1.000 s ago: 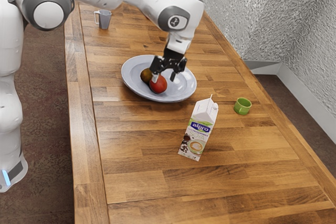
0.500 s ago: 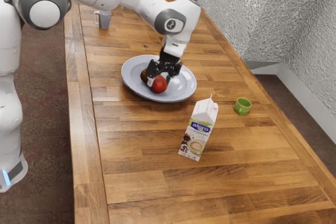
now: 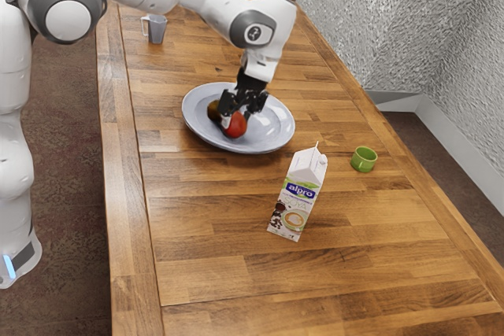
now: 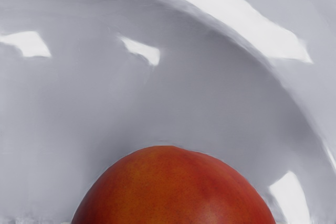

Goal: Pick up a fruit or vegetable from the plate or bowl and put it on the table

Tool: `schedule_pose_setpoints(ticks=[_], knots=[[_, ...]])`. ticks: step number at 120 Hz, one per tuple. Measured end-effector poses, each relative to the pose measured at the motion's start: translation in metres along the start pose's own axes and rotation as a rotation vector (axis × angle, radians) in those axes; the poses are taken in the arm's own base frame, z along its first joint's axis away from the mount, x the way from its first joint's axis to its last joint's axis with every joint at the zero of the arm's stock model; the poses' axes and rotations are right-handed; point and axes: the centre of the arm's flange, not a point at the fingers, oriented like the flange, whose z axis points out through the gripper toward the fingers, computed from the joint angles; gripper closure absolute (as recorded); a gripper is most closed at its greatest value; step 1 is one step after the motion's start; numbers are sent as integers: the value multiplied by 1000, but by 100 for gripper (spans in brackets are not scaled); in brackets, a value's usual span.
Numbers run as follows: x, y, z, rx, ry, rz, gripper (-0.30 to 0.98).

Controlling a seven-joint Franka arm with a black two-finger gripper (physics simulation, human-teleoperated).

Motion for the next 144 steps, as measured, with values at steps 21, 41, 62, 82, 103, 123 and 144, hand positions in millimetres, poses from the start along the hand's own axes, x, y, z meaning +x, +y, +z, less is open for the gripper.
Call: schedule_pose_setpoints(ticks=[21, 41, 62, 82, 103, 123, 144], knots=[[10, 14, -45, 89, 18, 3, 38], [97, 111, -119, 208, 8, 150, 42], [176, 200, -79, 112, -112, 240, 39], [162, 205, -47, 36, -158, 130, 39], [155, 207, -19, -5, -185, 51, 39], [147, 202, 5, -28, -198, -15, 39], [144, 198, 17, -21, -195, -61, 26]])
